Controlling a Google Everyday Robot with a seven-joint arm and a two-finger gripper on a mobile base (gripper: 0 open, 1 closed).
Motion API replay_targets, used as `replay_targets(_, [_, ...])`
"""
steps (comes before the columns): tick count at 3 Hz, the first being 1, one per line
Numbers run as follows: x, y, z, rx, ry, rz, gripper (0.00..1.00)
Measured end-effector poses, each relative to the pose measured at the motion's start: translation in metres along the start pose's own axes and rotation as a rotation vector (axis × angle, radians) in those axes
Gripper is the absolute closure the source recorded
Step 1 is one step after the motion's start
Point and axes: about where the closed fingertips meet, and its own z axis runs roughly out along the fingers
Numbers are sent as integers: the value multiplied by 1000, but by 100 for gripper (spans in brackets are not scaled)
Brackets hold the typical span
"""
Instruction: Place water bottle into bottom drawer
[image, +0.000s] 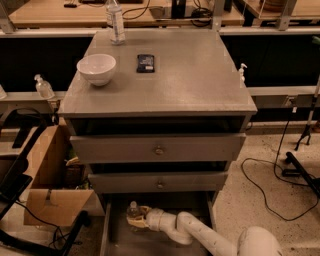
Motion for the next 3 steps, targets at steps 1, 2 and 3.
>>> replay_targets(1, [0, 0, 1, 1, 0, -1, 82])
replay_targets(2, [-1, 1, 2, -3, -1, 0, 58])
replay_targets(3, [-1, 3, 4, -5, -2, 0, 35])
